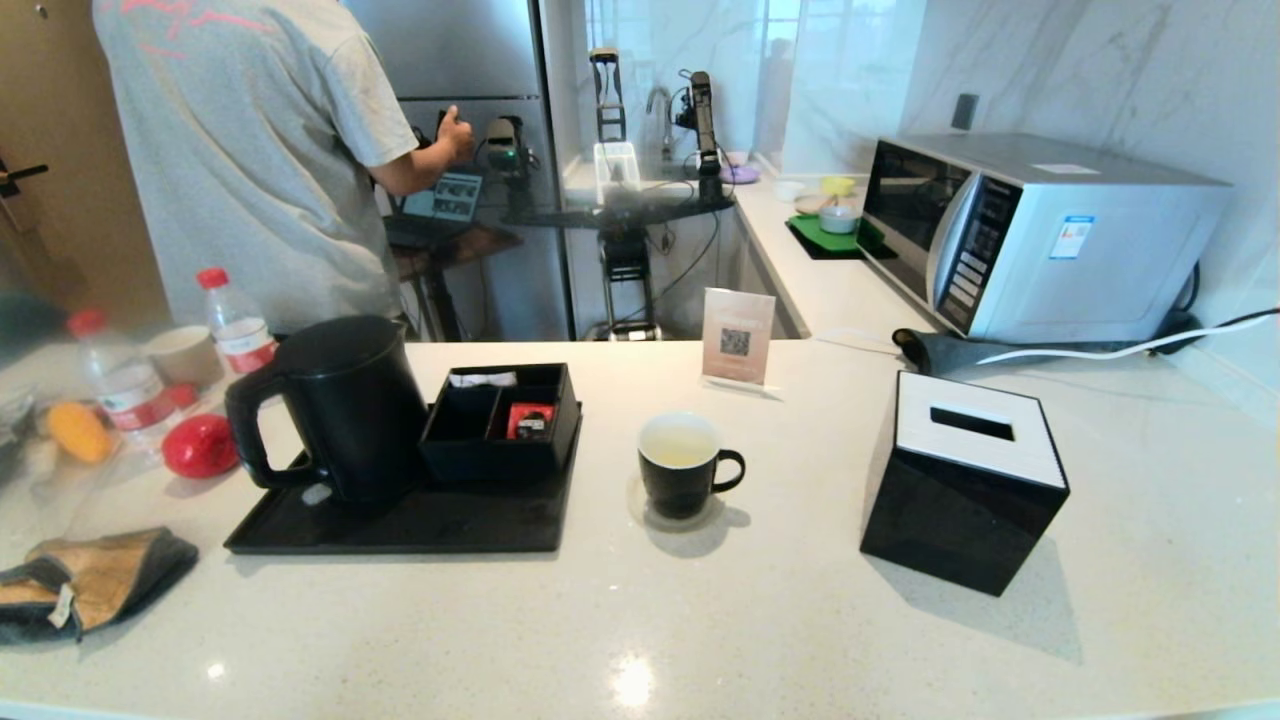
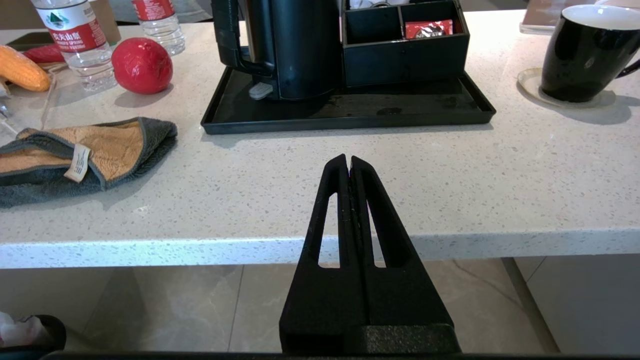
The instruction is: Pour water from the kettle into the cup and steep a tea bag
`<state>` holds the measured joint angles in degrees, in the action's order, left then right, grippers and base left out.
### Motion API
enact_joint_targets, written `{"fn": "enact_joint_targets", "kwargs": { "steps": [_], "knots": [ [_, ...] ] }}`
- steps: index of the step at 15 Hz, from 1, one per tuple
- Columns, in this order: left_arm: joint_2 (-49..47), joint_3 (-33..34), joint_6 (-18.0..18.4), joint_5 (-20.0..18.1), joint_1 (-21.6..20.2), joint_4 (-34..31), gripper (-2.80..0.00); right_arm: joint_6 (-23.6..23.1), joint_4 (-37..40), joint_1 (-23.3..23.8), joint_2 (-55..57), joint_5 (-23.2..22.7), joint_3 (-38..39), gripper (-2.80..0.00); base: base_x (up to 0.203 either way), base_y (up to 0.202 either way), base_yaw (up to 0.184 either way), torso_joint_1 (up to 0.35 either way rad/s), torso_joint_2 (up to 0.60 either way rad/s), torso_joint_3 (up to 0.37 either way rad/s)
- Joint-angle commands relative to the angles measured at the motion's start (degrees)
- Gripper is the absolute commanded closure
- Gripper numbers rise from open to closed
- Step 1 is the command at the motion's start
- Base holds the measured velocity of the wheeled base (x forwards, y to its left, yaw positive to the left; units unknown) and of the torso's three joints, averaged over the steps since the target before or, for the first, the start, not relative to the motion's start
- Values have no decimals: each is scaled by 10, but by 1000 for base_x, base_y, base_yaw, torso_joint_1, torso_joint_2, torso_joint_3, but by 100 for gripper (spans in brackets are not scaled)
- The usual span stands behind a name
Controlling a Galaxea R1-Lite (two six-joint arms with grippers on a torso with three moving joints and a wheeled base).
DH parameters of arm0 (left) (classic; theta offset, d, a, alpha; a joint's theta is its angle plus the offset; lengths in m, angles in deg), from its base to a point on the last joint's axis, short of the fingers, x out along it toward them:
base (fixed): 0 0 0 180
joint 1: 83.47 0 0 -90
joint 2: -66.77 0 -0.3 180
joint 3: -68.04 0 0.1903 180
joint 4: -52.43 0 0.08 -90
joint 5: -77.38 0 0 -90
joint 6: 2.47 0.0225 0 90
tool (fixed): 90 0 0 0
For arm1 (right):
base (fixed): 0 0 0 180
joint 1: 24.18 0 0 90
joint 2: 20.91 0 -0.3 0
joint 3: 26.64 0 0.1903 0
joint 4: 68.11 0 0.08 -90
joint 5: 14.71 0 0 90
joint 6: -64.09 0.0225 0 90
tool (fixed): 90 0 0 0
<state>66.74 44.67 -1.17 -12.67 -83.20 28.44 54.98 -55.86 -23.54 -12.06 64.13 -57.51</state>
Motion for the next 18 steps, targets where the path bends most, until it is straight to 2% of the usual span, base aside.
{"fn": "enact_joint_targets", "kwargs": {
  "steps": [1, 3, 5, 7, 18],
  "knots": [
    [0, 0, 0, 0, 0, 0, 0, -19, 27, -5, -84, 13, 64, 0, 0, 0, 0, 0, 0, 0],
    [0, 0, 0, 0, 0, 0, 0, -24, 77, -6, -88, 57, 67, 0, 0, 0, 0, 0, 0, 0],
    [0, 0, 0, 0, 0, 0, 0, -18, 86, -6, -88, 104, 74, 0, 0, 0, 0, 0, 0, 0],
    [0, 0, 0, 0, 0, 0, 0, 12, 116, -6, -88, 102, 74, 0, 0, 0, 0, 0, 0, 0],
    [0, 0, 0, 0, 0, 0, 0, 23, 113, -7, -88, 104, 75, 0, 0, 0, 0, 0, 0, 0]
  ]
}}
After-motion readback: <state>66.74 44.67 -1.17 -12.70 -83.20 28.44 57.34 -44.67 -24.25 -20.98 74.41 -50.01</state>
